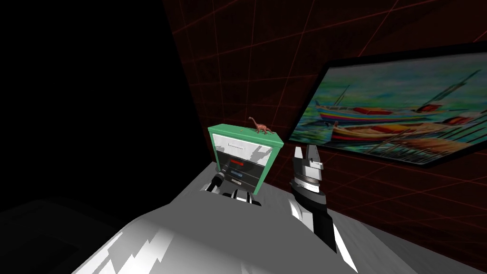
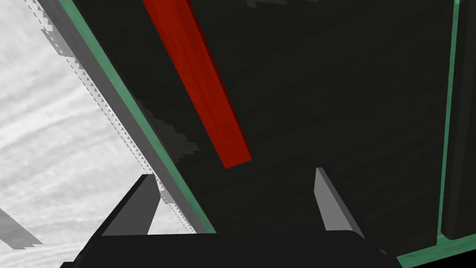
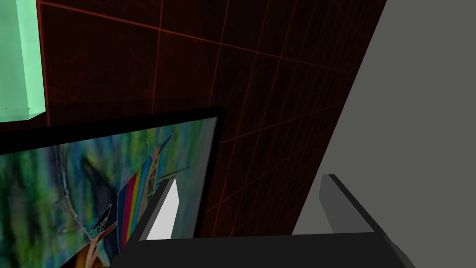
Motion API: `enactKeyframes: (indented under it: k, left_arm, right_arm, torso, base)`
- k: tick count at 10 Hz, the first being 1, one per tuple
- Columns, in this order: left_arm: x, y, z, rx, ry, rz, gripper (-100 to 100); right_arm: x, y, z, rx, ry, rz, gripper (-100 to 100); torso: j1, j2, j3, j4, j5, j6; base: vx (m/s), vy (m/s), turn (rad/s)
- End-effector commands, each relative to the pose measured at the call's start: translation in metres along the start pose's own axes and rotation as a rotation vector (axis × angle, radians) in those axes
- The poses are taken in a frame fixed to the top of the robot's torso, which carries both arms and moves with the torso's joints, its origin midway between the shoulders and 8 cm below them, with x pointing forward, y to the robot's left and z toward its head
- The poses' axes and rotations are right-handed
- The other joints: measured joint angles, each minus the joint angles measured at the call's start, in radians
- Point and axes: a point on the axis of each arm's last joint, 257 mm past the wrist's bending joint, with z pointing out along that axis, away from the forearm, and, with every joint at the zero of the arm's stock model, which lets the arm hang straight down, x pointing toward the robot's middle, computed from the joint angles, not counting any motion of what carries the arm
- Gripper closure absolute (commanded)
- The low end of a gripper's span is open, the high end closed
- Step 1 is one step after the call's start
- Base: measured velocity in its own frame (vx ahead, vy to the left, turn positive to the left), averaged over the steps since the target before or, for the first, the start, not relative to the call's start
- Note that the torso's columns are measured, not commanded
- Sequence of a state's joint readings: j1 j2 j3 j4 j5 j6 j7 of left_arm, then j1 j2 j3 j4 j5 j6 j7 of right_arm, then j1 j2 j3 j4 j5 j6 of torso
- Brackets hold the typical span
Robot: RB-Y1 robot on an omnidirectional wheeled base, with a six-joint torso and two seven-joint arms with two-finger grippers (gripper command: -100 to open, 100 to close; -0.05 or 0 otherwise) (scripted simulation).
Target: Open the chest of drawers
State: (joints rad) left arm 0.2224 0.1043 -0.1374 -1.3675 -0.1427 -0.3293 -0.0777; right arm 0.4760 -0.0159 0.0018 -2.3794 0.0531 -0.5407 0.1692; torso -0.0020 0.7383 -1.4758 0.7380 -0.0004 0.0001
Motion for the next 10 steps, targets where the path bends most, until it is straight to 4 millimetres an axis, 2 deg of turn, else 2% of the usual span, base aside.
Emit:
enactKeyframes:
  k: [1, 2, 4, 5, 10]
  left_arm:
    - [0.0134, -0.0098, 0.0059, 0.001, -0.008, -0.049, -100]
    - [0.0204, -0.0137, 0.0080, 0.003, -0.012, -0.073, -100]
    - [0.0153, -0.0113, 0.0072, 0.002, -0.010, -0.061, -100]
    - [0.0152, -0.0113, 0.0072, 0.002, -0.010, -0.061, 100]
    - [0.0167, -0.0150, 0.0018, 0.003, -0.004, -0.060, 100]
  right_arm:
    - [0.0000, 0.0000, 0.0000, 0.000, 0.000, 0.000, 0]
    - [0.0000, 0.0000, 0.0000, 0.000, 0.000, 0.000, 0]
    - [0.0000, 0.0000, 0.0000, 0.000, 0.000, 0.000, 0]
    - [0.0000, 0.0000, 0.0000, 0.000, 0.000, 0.000, 0]
    - [0.0001, 0.0000, 0.0001, 0.000, 0.000, 0.000, 0]
  torso:
    - [0.002, 0.002, 0.001, 0.000, 0.000, 0.000]
    - [0.004, 0.003, 0.002, 0.001, 0.001, 0.000]
    - [0.004, 0.002, 0.001, 0.001, 0.001, 0.000]
    - [0.002, 0.000, 0.000, 0.000, 0.001, 0.000]
    - [0.001, 0.000, 0.000, 0.000, 0.000, 0.000]
  base:
    - [0.036, -0.023, -0.001]
    - [0.009, -0.002, -0.002]
    - [0.000, 0.000, 0.000]
    - [0.000, 0.000, 0.000]
    - [-0.159, 0.025, 0.014]
